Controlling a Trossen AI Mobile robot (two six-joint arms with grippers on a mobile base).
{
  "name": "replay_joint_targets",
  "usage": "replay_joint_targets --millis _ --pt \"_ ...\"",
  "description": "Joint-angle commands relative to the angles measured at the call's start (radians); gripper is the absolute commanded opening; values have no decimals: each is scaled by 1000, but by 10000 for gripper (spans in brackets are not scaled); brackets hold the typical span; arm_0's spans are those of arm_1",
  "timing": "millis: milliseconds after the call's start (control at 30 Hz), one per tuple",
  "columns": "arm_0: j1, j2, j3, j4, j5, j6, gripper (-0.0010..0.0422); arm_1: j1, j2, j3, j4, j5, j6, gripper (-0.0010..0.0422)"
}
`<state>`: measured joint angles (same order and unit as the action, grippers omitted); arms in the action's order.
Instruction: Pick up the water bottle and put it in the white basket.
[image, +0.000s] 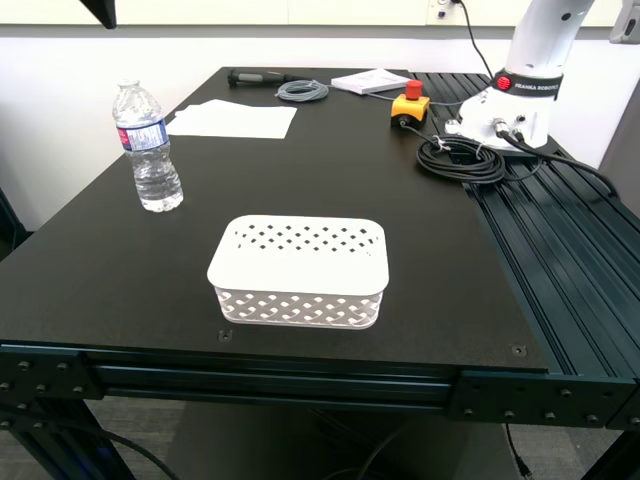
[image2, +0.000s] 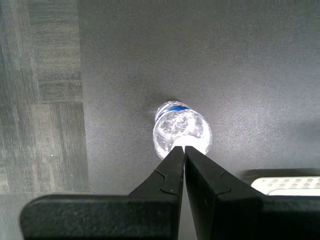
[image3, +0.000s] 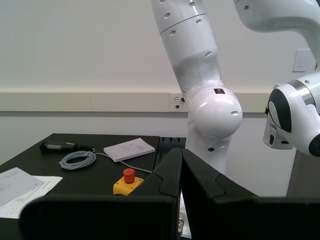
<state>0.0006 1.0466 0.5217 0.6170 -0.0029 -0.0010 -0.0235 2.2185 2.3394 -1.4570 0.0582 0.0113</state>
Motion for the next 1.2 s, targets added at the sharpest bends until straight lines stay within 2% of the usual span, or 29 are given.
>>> replay_joint_targets --millis 33,133,467,567,800,900,1033,1200 --pt "0 0 1 2 -1 0 1 -11 3 -5 -19 16 -3 0" --pt "0 0 1 3 -1 0 1 -14 3 -33 -18 60 0 0" --pt "0 0 1 3 -1 0 1 -15 2 -137 -48 54 80 12" --pt "0 0 1 3 -1 0 1 -16 2 -181 -47 55 85 58" --pt "0 0 1 3 -1 0 1 -16 2 -213 -22 29 86 238" --pt "0 0 1 3 -1 0 1 -17 2 -213 -5 29 85 277" --pt "0 0 1 3 -1 0 1 -17 2 -213 58 33 85 266" --pt "0 0 1 3 -1 0 1 -18 3 -220 89 63 88 207"
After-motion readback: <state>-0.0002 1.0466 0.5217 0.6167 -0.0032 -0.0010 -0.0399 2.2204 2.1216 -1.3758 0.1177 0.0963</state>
